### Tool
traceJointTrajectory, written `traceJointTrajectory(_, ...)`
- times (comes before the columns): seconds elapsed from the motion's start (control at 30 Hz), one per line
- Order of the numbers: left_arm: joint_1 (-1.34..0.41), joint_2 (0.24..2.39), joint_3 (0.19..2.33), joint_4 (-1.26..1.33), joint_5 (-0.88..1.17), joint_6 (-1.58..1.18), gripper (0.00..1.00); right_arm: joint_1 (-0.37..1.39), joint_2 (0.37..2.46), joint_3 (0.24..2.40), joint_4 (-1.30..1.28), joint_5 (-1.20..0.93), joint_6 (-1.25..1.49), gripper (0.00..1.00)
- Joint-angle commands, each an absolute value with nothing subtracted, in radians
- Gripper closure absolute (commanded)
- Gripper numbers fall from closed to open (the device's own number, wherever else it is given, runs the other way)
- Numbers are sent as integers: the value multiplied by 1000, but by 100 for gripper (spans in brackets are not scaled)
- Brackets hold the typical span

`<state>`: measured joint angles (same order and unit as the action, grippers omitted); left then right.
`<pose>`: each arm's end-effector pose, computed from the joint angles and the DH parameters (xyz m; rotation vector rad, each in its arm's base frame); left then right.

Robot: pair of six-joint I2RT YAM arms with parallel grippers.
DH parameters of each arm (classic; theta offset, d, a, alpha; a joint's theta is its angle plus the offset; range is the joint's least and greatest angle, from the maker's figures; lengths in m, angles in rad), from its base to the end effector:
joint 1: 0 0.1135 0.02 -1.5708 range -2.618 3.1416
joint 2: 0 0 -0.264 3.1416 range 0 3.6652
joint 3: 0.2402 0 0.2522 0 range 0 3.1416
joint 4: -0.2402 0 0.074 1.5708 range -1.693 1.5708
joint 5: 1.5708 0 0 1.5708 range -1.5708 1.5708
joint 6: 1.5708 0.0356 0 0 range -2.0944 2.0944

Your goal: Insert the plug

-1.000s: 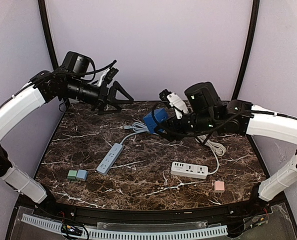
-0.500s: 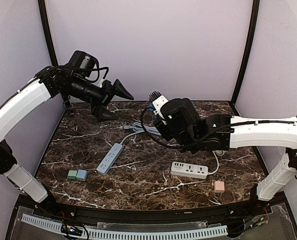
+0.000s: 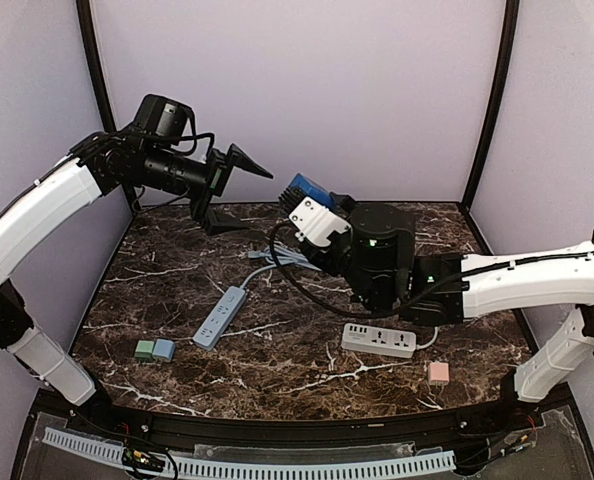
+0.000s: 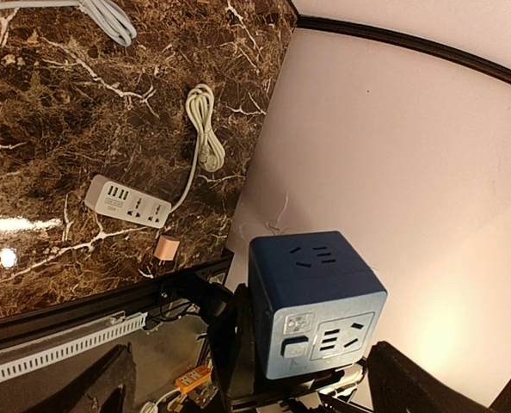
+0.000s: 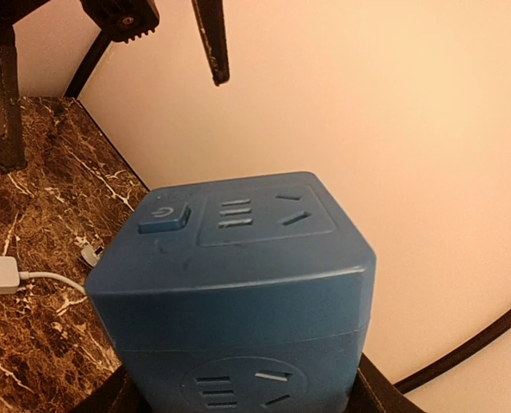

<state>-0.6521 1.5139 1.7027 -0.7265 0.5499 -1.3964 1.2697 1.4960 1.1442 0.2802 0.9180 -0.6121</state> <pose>0.2462 -0.2114 0.4285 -0.5478 2.5297 -1.6149 0.1297 0.3223 0.3418 -0.7904 1.4139 -0.2460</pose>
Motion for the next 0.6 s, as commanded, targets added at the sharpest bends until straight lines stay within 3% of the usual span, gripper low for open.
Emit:
traceJointTrajectory(0.0, -653, 1472, 1694, -703, 549, -1446, 6, 1278, 1503, 1167, 385, 937, -697, 67)
traceJointTrajectory(0.57, -667, 1482, 1672, -567, 519, -1465, 8, 1279, 1644, 1330, 340, 990, -729, 68)
